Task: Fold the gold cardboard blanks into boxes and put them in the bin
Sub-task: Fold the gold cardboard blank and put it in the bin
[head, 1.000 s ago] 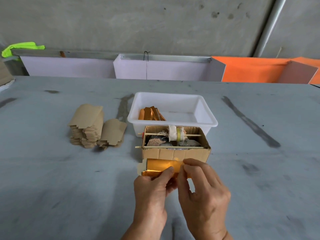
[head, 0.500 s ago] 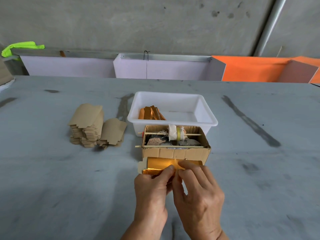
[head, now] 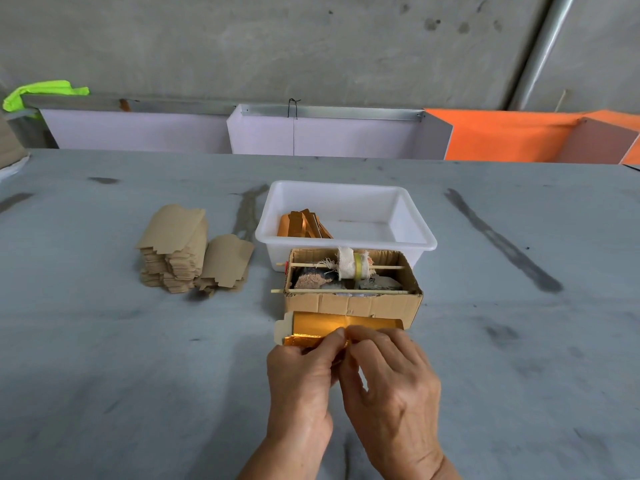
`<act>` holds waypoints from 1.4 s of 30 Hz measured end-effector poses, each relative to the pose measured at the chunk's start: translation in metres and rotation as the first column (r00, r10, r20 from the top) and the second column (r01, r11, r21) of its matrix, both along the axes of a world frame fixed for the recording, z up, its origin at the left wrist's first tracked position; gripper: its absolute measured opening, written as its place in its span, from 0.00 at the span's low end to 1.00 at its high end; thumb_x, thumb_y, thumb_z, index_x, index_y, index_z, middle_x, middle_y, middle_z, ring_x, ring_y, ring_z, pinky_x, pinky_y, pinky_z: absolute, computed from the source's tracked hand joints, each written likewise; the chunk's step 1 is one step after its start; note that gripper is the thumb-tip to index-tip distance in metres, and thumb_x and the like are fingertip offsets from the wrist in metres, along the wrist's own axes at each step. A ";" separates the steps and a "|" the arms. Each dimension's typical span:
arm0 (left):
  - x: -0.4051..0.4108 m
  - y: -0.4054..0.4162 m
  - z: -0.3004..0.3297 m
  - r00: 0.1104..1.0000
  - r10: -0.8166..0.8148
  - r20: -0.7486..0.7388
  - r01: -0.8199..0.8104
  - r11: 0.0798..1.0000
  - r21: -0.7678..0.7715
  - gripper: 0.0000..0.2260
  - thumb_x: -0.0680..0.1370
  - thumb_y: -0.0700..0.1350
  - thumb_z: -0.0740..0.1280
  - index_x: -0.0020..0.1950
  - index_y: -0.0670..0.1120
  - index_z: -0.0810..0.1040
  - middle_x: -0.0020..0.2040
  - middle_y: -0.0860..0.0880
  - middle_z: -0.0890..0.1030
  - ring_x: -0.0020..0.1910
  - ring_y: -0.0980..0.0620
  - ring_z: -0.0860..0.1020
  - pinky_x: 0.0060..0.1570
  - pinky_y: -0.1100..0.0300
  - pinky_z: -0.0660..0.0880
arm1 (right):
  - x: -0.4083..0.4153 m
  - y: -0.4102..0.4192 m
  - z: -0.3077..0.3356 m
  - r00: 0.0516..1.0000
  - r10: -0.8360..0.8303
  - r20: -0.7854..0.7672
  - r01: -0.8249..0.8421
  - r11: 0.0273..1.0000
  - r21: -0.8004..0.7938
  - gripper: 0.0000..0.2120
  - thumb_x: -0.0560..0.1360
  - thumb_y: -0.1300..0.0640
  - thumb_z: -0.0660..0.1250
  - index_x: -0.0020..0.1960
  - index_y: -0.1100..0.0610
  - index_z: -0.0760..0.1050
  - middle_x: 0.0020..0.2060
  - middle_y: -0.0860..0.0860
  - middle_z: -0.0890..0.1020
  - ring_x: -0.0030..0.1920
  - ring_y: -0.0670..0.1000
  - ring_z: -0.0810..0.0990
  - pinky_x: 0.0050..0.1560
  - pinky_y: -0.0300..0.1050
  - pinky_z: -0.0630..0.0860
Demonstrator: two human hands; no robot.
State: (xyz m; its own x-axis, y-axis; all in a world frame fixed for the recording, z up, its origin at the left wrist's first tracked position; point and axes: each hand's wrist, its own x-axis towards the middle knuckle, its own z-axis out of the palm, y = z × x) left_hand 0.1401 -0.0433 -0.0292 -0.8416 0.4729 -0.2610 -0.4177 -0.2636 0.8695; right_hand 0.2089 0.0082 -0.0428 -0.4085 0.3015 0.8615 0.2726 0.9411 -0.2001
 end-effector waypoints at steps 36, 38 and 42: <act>0.000 0.000 -0.003 0.998 -0.049 0.031 0.050 0.999 -0.010 0.18 0.74 0.32 0.67 0.25 0.44 0.75 0.24 0.49 0.74 0.26 0.53 0.73 0.30 0.61 0.72 | 0.001 0.004 0.010 0.976 -0.083 0.201 0.068 0.994 0.080 0.09 0.67 0.62 0.60 0.28 0.56 0.70 0.24 0.49 0.74 0.26 0.52 0.71 0.26 0.43 0.68; 0.001 0.000 -0.004 0.998 -0.046 0.039 0.046 0.999 -0.005 0.14 0.74 0.33 0.67 0.28 0.42 0.75 0.25 0.49 0.74 0.27 0.53 0.73 0.31 0.61 0.71 | 0.001 0.003 0.011 0.971 -0.085 0.222 0.064 0.993 0.099 0.09 0.67 0.62 0.60 0.28 0.55 0.70 0.24 0.49 0.73 0.25 0.52 0.71 0.26 0.43 0.69; 0.001 0.002 -0.001 0.997 -0.049 0.051 0.049 0.999 0.006 0.11 0.74 0.36 0.69 0.32 0.40 0.76 0.26 0.49 0.77 0.26 0.55 0.76 0.28 0.64 0.73 | -0.001 0.002 0.014 0.961 -0.084 0.263 0.052 0.990 0.127 0.10 0.67 0.61 0.58 0.29 0.55 0.73 0.24 0.48 0.75 0.25 0.51 0.72 0.26 0.42 0.69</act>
